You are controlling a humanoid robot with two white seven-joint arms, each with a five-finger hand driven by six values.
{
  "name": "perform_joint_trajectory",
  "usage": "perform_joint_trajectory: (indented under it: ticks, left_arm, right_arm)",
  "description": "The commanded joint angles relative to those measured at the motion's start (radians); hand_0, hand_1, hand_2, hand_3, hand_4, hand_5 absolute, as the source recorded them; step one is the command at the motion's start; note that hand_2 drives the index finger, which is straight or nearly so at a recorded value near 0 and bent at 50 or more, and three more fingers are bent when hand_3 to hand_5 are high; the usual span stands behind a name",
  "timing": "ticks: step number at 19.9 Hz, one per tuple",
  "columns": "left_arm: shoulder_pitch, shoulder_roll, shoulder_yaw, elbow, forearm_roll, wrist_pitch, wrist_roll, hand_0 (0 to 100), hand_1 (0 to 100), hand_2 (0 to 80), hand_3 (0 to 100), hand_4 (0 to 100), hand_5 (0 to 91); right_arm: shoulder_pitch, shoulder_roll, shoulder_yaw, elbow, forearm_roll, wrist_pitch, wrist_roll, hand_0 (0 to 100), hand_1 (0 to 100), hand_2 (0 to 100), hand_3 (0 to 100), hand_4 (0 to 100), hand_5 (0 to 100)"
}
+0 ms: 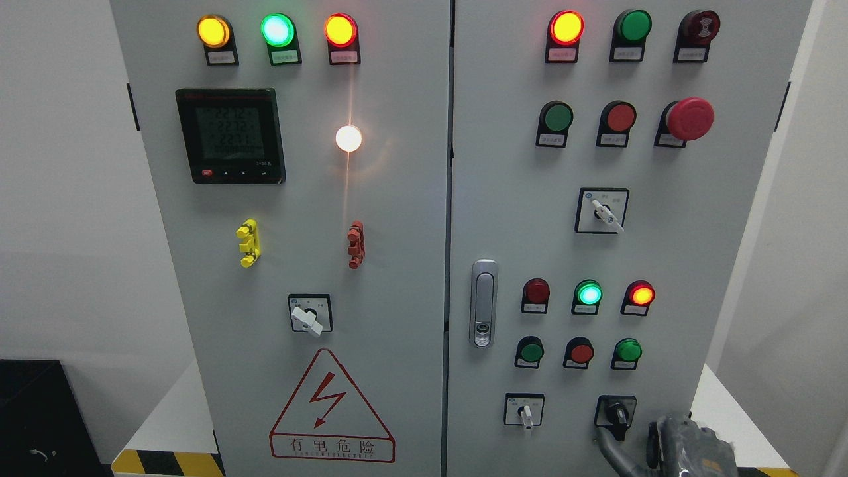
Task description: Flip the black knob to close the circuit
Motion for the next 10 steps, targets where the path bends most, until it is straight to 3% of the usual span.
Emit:
perform_joint_trajectory:
  ticks: [1,10]
  left_arm:
    - [0.000,0.000,-0.001,-0.001,0.000,-0.001,-0.003,12,56,0.0,0,0,0.0]
    - [0.000,0.000,0.000,0.000,0.000,-0.001,-0.002,12,56,0.0,0,0,0.0]
  right_arm:
    - [0.008,0.012,0.030,-0.038,-0.001,0.001,0.001,0,0,91,100,100,99]
    - [0.037,0.026,0.030,-0.087,-0.001,0.005,-0.001,0,0,91,100,100,99]
